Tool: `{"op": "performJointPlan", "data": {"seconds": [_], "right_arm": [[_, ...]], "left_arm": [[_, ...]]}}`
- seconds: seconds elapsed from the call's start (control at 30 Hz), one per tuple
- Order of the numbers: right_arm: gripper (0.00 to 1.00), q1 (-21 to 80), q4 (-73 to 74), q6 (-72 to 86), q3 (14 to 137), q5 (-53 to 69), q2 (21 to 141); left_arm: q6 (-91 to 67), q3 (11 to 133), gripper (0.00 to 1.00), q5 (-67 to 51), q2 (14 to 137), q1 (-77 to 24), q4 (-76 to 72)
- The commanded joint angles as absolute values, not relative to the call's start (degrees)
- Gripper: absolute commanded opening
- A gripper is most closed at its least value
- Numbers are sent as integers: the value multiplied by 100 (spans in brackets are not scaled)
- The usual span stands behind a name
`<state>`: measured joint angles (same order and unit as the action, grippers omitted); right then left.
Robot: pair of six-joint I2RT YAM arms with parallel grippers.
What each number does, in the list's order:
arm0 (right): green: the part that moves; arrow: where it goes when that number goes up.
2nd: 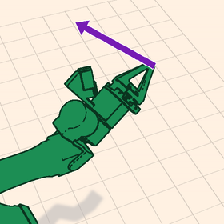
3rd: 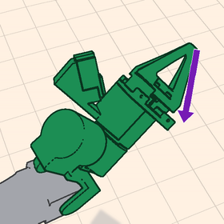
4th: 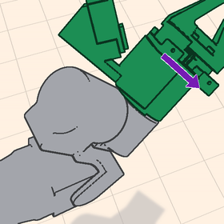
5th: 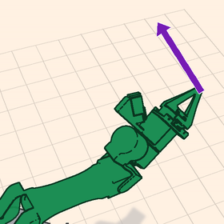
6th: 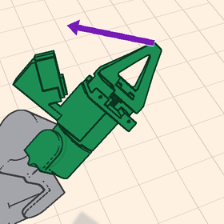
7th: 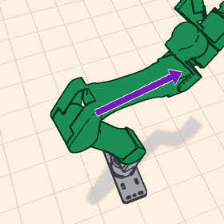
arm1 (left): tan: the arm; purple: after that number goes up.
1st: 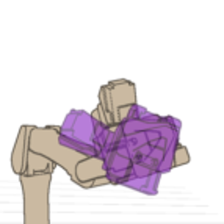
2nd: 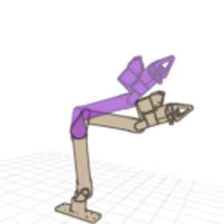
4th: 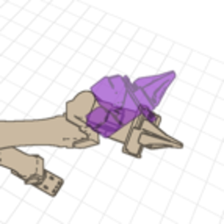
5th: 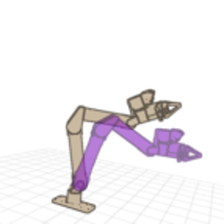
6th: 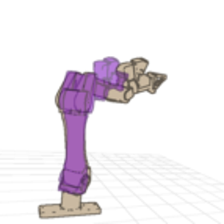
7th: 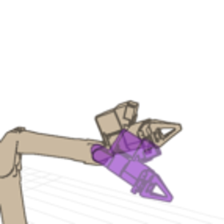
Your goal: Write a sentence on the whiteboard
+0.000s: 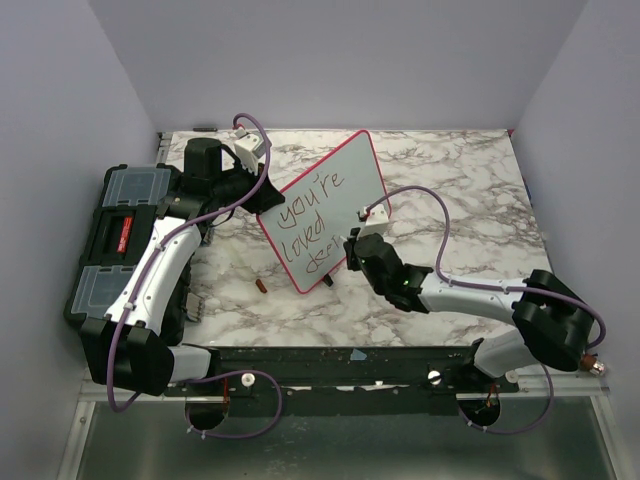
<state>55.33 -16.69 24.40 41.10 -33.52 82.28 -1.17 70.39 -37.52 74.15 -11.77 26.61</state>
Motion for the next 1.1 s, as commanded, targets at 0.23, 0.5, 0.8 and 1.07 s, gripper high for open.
{"op": "performJointPlan", "data": {"seconds": [0.23,0.5,0.8,1.07], "right_arm": [[1,5521,-1667,2595,4127,-2875,8353],[1,5520,-1732,2569,4127,-2469,8297],[1,5524,-1740,2530,3993,-2322,8073],[1,5521,-1380,2384,3916,-2606,7278]], "left_arm": [[169,7084,0,-3622,7321,-1222,2751],[170,7085,0,-3621,7308,-1227,2751],[170,7080,0,-3621,7303,-1222,2749],[159,7066,0,-3621,7260,-1227,2728]]}}
